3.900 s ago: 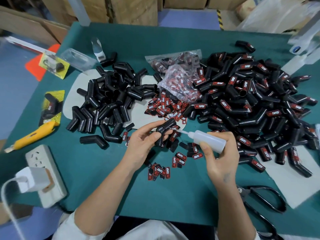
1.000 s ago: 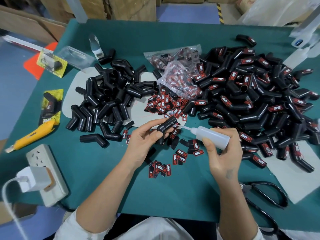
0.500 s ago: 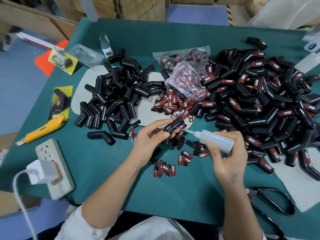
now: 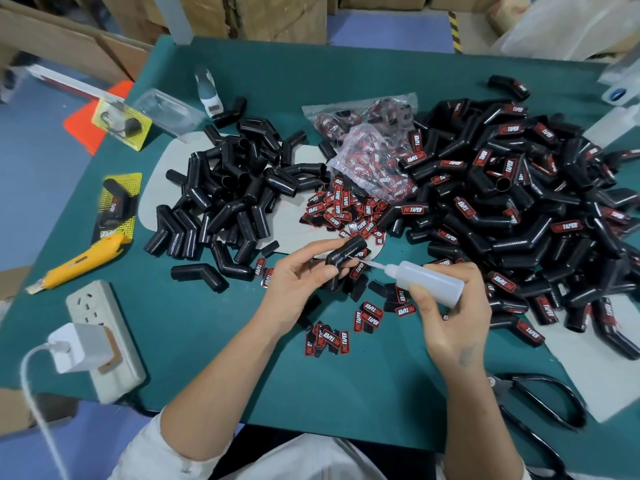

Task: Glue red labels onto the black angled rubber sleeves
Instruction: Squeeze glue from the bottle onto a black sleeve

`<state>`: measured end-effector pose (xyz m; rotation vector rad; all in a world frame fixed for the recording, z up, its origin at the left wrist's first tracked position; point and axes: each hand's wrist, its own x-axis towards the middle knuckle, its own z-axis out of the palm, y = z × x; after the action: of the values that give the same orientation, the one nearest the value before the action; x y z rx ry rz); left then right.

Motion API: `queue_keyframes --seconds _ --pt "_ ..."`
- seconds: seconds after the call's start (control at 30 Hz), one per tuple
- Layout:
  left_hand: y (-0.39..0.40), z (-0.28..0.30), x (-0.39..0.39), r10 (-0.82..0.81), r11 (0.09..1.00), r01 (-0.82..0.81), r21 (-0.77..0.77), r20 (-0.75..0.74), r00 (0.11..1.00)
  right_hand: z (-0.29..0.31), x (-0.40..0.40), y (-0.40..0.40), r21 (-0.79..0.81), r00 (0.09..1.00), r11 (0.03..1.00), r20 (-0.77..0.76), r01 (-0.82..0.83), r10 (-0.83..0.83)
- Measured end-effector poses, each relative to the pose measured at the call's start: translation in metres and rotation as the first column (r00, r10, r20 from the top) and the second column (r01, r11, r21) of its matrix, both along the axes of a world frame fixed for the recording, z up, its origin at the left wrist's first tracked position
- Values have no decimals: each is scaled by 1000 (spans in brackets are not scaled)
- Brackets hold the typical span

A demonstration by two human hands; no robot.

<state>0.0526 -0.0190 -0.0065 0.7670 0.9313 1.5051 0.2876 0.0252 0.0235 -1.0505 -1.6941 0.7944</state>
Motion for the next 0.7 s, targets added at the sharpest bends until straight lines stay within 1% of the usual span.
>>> queue_keyframes --seconds 0.7 --pt "0 1 1 12 1000 -12 -1 52 999 0 0 1 -12 1000 1000 -8 16 -16"
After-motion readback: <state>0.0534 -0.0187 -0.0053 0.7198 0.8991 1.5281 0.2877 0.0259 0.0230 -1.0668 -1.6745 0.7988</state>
